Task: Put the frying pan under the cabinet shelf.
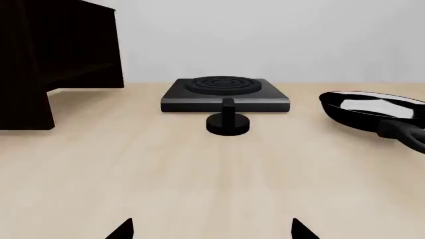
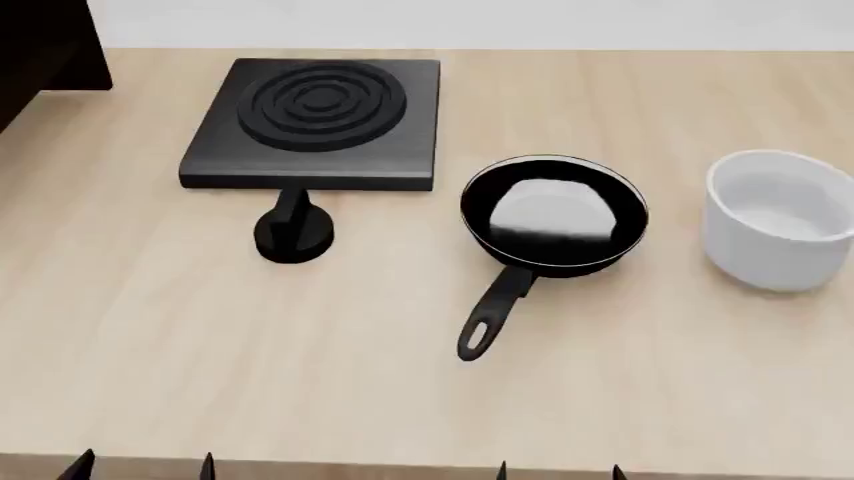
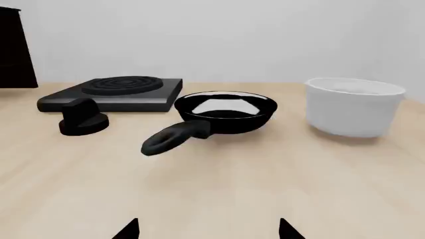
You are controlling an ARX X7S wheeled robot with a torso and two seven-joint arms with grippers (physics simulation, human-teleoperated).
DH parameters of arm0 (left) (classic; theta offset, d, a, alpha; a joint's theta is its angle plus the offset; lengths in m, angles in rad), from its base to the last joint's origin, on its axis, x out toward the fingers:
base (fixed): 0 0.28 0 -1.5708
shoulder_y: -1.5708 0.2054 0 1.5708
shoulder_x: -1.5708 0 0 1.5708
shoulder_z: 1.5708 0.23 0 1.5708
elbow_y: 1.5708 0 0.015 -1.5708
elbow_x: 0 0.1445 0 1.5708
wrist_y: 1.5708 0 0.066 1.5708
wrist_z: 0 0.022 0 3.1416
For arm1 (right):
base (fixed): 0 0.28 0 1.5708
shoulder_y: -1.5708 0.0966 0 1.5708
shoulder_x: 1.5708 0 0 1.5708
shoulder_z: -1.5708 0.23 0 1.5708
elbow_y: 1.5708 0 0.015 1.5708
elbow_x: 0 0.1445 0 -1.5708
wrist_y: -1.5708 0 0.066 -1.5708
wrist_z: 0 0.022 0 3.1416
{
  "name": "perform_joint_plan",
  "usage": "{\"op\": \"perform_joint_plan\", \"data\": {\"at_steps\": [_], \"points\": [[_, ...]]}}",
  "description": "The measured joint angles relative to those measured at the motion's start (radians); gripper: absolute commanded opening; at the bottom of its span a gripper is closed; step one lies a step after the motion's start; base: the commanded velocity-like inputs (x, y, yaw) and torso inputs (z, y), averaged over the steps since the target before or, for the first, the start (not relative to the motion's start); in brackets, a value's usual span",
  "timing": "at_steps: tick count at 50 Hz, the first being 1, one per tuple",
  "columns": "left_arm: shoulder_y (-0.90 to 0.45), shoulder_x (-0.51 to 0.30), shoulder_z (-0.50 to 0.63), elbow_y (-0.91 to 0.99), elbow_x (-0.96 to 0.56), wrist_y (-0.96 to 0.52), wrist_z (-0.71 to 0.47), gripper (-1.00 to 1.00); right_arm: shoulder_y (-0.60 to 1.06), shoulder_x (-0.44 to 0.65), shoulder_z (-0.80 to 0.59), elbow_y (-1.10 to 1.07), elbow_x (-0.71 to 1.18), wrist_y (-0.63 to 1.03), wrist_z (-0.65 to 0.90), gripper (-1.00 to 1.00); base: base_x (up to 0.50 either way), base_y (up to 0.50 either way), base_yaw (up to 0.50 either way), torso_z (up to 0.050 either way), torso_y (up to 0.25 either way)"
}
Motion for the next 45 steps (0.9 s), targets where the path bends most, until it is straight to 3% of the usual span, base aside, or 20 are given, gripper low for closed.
{"op": "perform_joint_plan", "data": {"at_steps": [18,45], "points": [[-0.006,-0.032,0.039,-0.016,-0.039,0.012,-0.040,1.00,0.011,0.034,-0.058,0.028,0.012,-0.017,0.036,1.00,0.00,0.00,0.00,0.001,0.001],[0.013,-0.082,0.105,0.025,-0.069,0.017,-0.079,1.00,0.007,0.075,-0.128,0.018,0.043,-0.014,0.067,1.00,0.00,0.00,0.00,0.050,0.040]]}}
